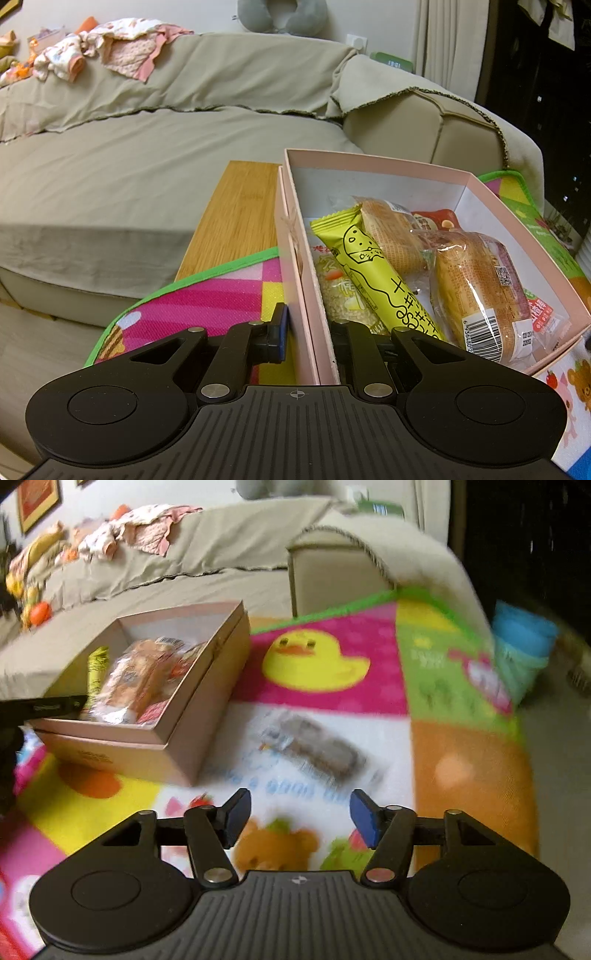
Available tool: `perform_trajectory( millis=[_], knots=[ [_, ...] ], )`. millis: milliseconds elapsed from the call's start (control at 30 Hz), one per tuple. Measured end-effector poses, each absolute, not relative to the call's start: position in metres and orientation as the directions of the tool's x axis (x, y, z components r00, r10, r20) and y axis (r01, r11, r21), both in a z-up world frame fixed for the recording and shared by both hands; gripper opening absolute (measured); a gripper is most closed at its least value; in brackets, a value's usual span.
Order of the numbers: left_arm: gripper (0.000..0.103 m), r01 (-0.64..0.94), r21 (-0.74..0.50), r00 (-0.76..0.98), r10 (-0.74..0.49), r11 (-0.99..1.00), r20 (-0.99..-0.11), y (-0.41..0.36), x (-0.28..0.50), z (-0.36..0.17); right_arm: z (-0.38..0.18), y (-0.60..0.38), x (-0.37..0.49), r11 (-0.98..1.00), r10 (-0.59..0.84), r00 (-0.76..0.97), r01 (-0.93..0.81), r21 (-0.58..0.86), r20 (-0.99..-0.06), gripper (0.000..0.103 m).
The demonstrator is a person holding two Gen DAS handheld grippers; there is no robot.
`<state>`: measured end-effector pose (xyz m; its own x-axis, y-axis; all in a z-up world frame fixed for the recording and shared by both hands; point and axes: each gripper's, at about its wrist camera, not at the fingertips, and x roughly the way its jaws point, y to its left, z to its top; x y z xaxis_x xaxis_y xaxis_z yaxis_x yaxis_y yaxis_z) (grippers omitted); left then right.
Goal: Organize objects
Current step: 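Move the open right tool back toward the dark snack bar on the mat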
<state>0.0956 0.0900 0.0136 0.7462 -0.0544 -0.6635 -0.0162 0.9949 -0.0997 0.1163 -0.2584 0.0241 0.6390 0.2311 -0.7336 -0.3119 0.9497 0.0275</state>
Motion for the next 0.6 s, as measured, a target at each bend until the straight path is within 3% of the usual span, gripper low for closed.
perform_trajectory(
  millis=[167, 333, 600],
  knots=[
    [0.015, -0.016, -0.099, 0.746, -0.054, 0.995, -0.664, 0.09, 0.095, 0.014, 0.023, -0.268, 0.157, 0.98, 0.146, 0.698, -0.199, 0.006, -0.701, 0.06],
    [0.015, -0.016, -0.1, 0.746, -0.055, 0.995, -0.663, 0.09, 0.095, 0.013, 0.007, -0.287, 0.194, 0.996, 0.058, 0.678, -0.093, -0.008, -0.733, 0.049],
    [0.015, -0.017, -0.103, 0.75, -0.056, 0.994, -0.659, 0.091, 0.095, 0.013, 0.002, -0.284, 0.145, 0.984, 0.107, 0.65, -0.179, -0.015, -0.752, 0.049]
  ],
)
